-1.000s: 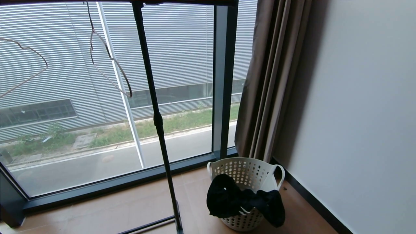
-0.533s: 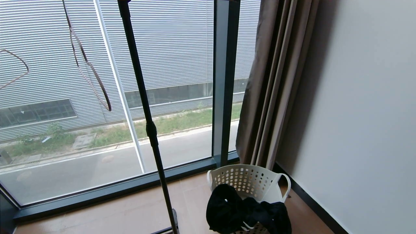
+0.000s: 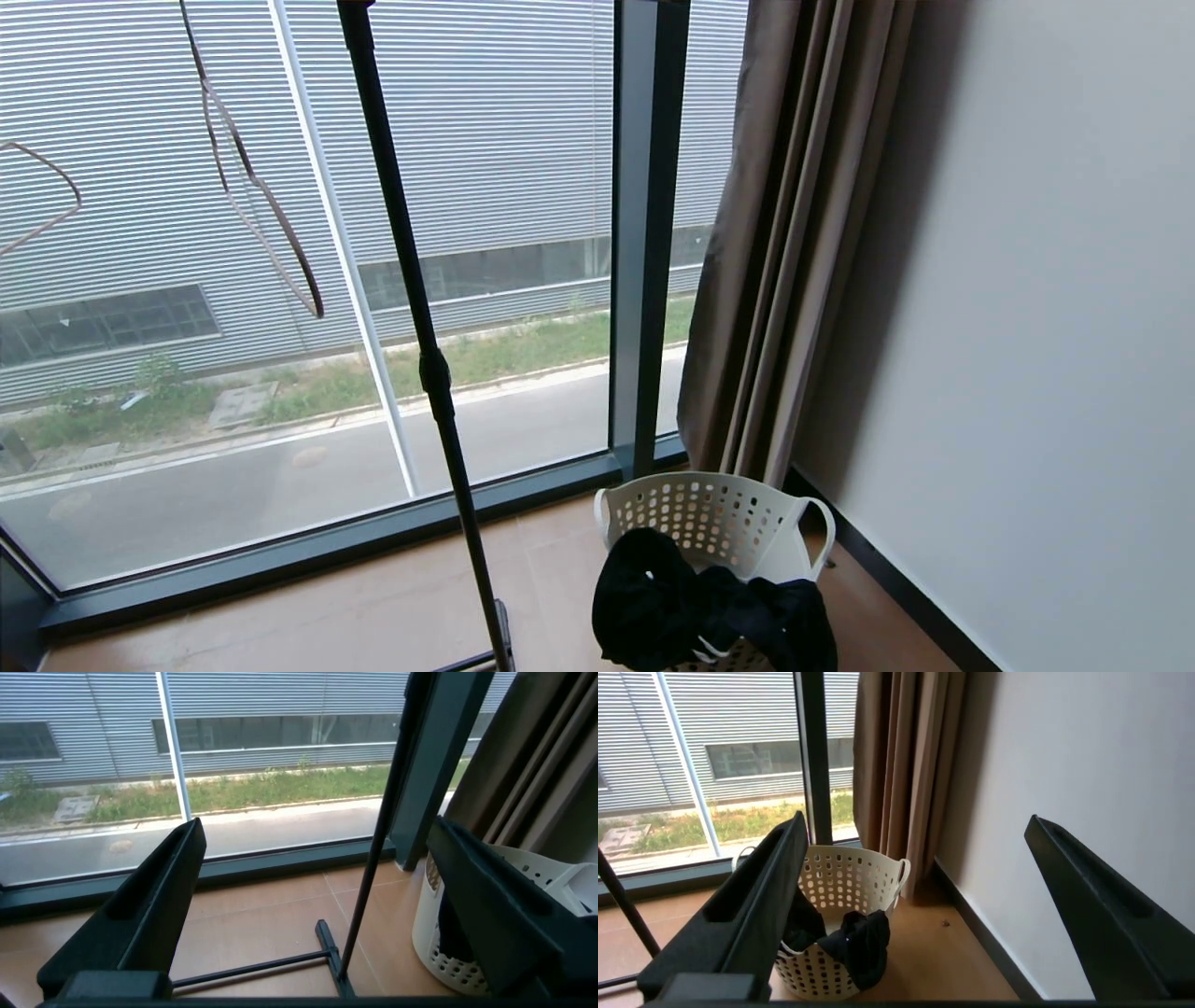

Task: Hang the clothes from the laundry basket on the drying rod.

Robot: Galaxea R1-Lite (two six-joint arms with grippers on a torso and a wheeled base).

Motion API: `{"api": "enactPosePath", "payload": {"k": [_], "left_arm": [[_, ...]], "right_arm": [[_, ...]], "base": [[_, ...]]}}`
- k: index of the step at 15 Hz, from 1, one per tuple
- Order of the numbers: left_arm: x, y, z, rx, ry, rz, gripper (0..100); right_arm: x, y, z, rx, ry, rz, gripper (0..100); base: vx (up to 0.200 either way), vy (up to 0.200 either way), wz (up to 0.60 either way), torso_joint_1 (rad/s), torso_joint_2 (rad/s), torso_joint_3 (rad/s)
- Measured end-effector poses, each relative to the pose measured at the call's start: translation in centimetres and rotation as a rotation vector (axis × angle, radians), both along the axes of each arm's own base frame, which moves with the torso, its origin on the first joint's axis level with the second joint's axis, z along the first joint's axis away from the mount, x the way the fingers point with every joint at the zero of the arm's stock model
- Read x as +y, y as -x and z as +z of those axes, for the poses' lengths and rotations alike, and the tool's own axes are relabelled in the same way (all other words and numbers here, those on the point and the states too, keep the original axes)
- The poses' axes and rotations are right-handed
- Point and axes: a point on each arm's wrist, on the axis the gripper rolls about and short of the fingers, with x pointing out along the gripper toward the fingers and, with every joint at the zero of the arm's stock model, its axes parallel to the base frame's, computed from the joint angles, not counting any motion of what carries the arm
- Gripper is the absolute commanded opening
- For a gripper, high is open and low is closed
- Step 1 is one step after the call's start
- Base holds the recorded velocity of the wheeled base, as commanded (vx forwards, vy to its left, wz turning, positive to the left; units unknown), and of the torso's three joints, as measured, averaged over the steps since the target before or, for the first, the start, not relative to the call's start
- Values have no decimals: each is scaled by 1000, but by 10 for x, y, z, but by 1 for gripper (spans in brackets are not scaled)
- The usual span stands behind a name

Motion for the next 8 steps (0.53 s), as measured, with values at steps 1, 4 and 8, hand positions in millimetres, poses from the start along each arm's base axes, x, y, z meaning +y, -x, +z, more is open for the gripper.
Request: {"api": "enactPosePath", "payload": {"k": [1, 4, 8], "left_arm": [[0, 0, 0, 0, 0, 0, 100], [0, 0, 0, 1, 0, -2, 100], [0, 0, 0, 2, 1, -2, 100]], "right_arm": [[0, 0, 0, 0, 0, 0, 100], [0, 0, 0, 0, -1, 0, 100], [0, 0, 0, 0, 1, 0, 100]], "base": [[0, 0, 0, 0, 0, 0], [0, 0, 0, 3, 2, -63], [0, 0, 0, 2, 1, -179]]}}
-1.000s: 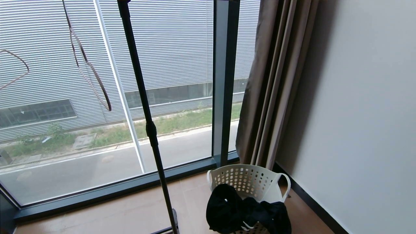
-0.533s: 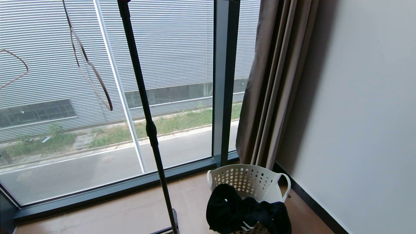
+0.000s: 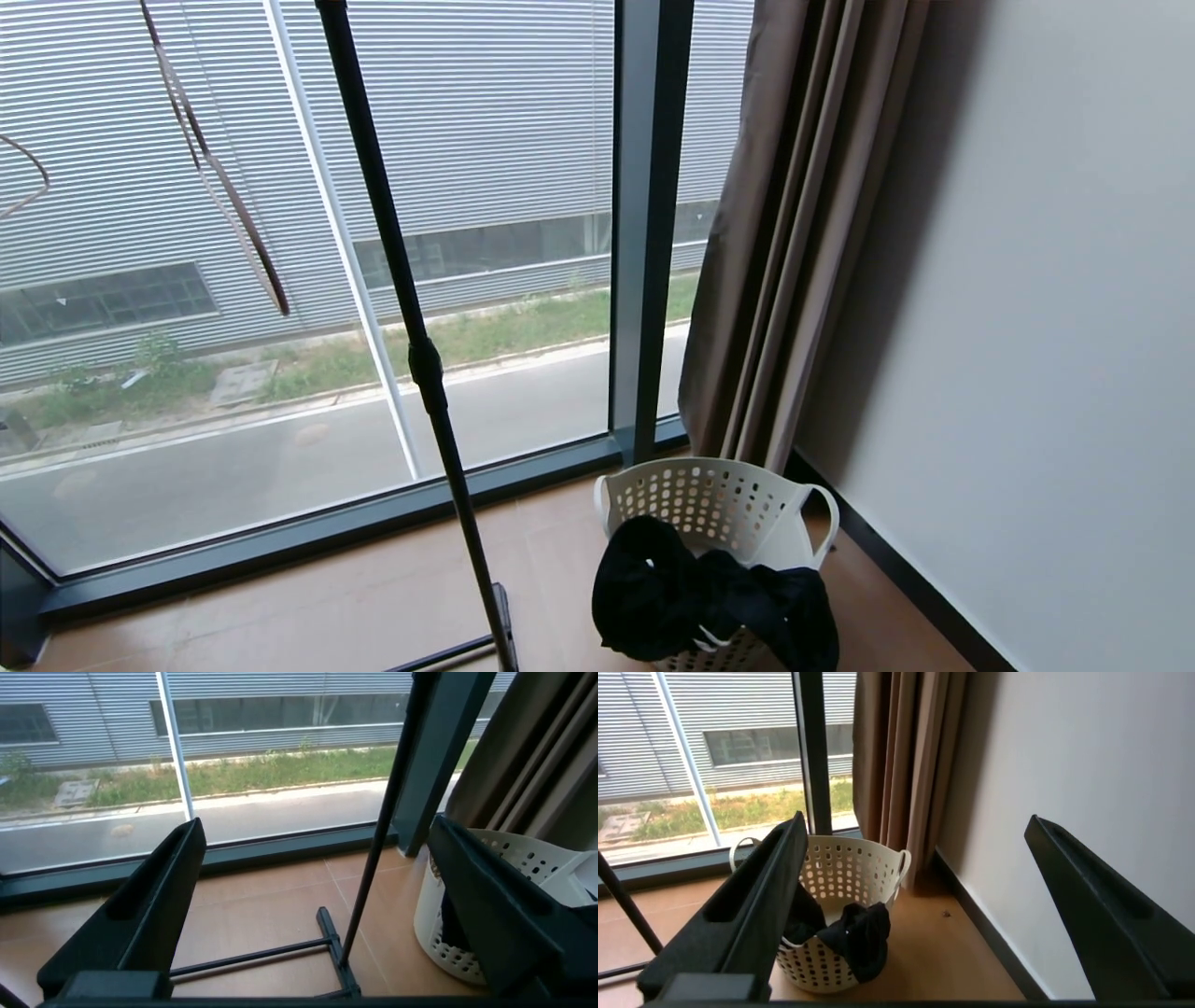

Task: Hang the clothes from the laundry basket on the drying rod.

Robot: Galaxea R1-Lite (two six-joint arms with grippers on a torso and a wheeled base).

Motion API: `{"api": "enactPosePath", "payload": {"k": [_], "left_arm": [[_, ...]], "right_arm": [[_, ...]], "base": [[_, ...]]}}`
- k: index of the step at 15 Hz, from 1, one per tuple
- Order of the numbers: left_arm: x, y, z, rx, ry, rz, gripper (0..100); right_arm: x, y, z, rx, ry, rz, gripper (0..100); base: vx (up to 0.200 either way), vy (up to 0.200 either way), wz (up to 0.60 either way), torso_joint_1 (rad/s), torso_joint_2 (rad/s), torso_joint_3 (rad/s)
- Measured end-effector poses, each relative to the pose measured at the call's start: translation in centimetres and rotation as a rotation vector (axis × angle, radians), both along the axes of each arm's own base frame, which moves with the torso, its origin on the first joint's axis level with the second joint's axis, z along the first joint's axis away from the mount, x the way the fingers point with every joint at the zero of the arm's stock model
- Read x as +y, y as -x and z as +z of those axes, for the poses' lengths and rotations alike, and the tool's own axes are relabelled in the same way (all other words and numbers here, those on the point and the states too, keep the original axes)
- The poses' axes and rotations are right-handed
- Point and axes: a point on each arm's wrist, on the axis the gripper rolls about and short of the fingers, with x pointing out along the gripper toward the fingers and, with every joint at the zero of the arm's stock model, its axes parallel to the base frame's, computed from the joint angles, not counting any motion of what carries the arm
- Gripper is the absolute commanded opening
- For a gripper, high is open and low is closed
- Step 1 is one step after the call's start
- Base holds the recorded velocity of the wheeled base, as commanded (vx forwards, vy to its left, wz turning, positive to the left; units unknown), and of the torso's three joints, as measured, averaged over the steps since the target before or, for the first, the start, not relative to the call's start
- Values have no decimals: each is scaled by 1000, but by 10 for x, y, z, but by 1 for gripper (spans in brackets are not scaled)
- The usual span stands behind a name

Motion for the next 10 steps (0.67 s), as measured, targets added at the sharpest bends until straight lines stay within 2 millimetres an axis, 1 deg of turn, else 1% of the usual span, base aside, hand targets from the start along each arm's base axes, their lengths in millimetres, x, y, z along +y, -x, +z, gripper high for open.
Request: {"api": "enactPosePath", "payload": {"k": [10], "left_arm": [[0, 0, 0, 0, 0, -1, 100]], "right_arm": [[0, 0, 0, 0, -1, 0, 100]], "base": [[0, 0, 0, 4, 2, -199]]}}
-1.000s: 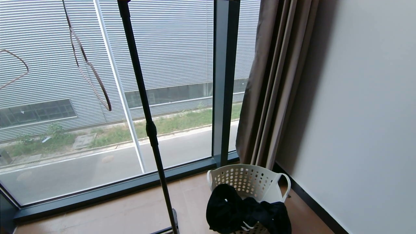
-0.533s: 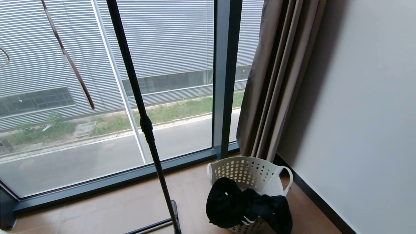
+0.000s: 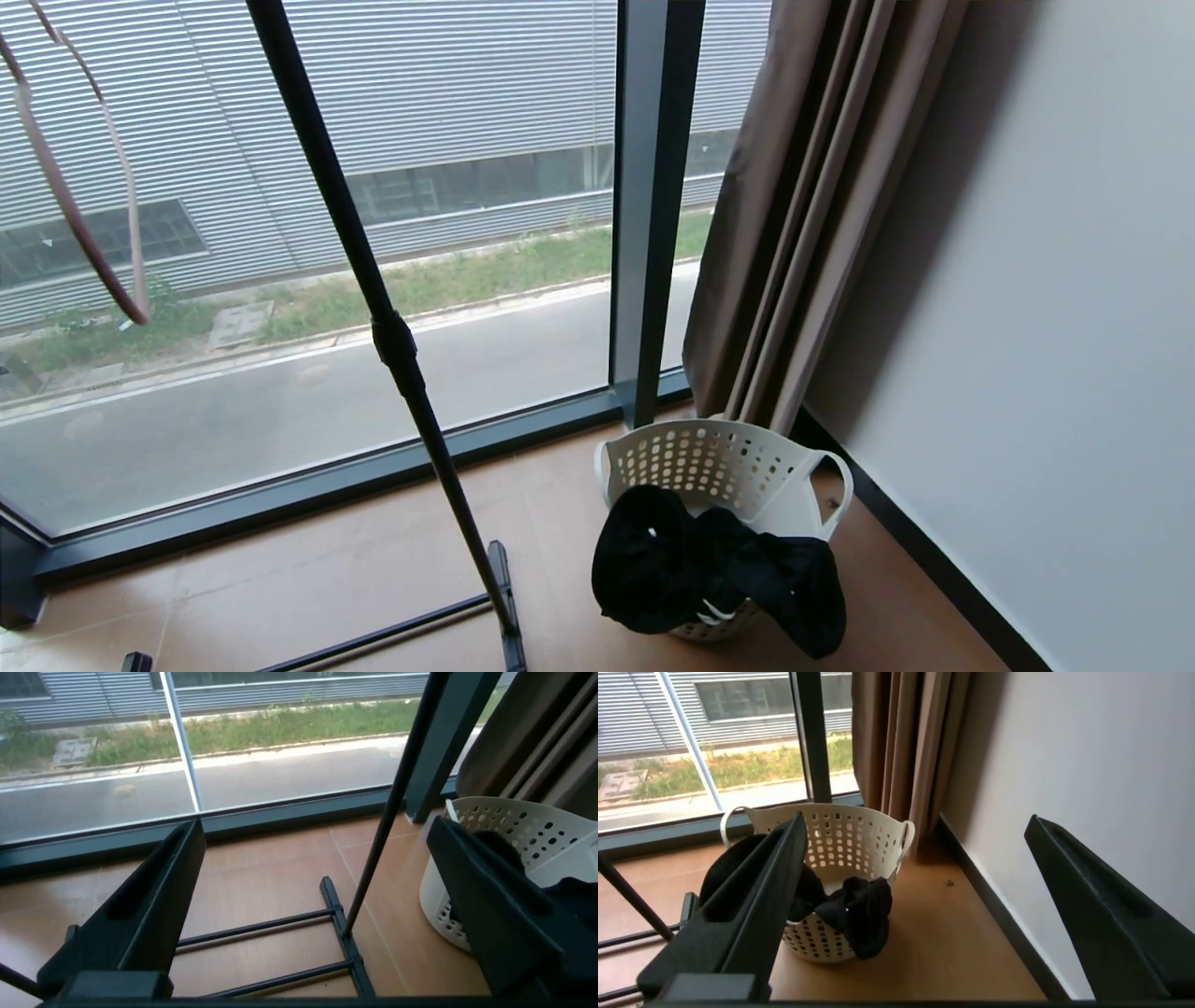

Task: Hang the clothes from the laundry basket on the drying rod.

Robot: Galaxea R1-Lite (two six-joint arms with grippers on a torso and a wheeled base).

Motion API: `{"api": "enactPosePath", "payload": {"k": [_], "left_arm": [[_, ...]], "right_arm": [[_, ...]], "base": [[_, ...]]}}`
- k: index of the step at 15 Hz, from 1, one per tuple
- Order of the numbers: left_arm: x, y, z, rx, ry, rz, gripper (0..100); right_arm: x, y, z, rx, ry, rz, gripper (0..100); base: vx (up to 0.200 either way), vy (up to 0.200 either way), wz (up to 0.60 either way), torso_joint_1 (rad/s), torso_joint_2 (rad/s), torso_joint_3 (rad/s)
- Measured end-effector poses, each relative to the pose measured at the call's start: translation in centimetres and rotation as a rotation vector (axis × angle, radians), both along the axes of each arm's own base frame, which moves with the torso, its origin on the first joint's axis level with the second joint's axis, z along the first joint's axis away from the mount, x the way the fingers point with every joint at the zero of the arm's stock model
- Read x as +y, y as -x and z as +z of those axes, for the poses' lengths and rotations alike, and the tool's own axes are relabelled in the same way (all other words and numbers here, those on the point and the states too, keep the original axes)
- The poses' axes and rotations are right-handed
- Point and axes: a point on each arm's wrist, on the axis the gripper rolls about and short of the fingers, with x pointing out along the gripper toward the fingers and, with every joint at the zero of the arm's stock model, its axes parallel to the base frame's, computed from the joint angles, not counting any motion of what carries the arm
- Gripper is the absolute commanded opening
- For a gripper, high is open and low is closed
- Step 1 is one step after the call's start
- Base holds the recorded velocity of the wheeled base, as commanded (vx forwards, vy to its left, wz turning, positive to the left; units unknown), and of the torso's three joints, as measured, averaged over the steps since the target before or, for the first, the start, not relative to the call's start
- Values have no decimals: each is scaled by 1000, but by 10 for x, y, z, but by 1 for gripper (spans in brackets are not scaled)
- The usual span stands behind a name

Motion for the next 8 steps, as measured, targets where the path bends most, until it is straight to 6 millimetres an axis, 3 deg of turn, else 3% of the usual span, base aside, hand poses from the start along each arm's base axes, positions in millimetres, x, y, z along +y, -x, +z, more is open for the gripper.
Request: {"api": "enactPosePath", "payload": {"k": [8], "left_arm": [[0, 0, 0, 0, 0, 1, 100]], "right_arm": [[0, 0, 0, 1, 14, 0, 100]], "base": [[0, 0, 0, 2, 2, -197]]}}
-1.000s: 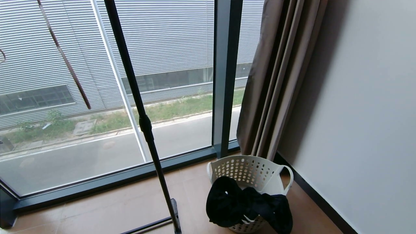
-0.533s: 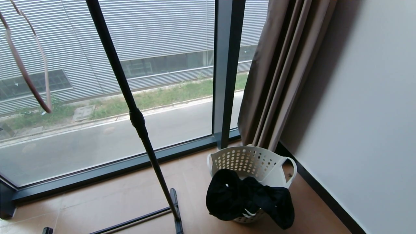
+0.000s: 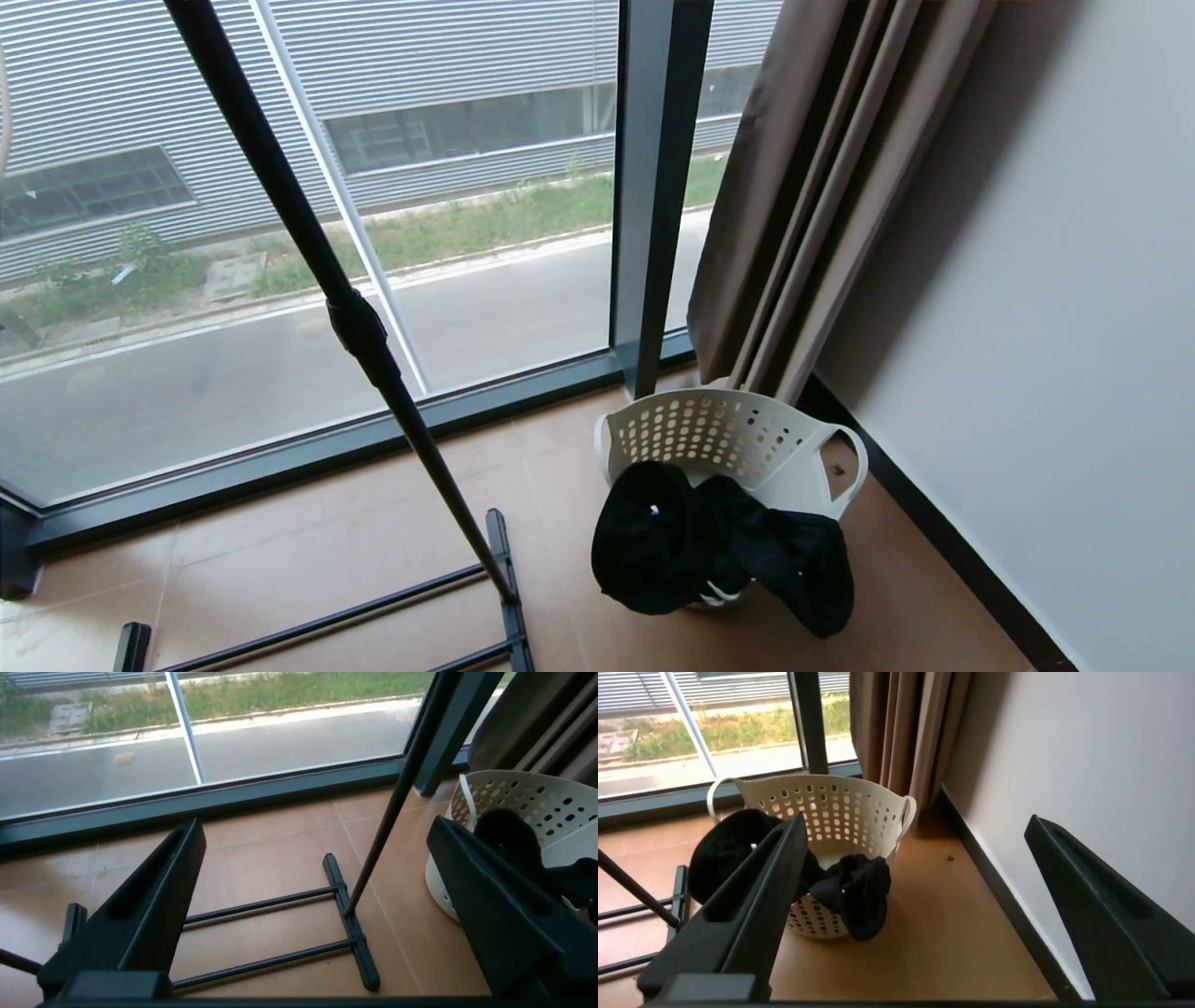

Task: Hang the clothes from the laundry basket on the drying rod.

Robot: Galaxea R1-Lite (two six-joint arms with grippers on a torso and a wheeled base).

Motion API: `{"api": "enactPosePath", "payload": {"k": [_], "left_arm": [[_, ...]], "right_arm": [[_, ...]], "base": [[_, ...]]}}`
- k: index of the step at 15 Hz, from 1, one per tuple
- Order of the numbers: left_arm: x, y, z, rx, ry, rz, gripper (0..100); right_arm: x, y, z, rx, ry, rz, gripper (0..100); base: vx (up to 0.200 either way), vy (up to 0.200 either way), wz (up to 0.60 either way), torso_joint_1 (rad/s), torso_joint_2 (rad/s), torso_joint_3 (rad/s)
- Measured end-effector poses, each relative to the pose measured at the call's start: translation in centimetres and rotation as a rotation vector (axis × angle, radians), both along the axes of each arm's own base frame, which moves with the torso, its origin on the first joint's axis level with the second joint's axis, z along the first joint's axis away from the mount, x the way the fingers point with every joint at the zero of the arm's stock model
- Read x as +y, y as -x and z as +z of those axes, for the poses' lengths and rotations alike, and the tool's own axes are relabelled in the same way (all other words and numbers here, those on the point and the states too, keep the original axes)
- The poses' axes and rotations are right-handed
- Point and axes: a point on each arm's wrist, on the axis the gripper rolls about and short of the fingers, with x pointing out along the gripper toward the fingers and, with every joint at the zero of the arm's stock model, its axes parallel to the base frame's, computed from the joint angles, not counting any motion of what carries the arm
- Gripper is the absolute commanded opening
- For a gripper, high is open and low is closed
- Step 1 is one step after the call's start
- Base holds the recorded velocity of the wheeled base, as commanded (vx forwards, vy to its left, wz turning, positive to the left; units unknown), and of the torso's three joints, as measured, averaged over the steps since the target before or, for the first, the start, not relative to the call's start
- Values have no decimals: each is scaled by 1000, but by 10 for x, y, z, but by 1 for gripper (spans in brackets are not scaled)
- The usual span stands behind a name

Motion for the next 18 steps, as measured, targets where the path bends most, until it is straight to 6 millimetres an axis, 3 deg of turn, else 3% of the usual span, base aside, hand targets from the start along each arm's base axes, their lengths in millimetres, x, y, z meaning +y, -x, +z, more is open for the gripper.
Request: {"api": "enactPosePath", "payload": {"k": [18], "left_arm": [[0, 0, 0, 0, -1, 0, 100]], "right_arm": [[0, 0, 0, 5, 11, 3, 100]], "base": [[0, 0, 0, 2, 3, -197]]}}
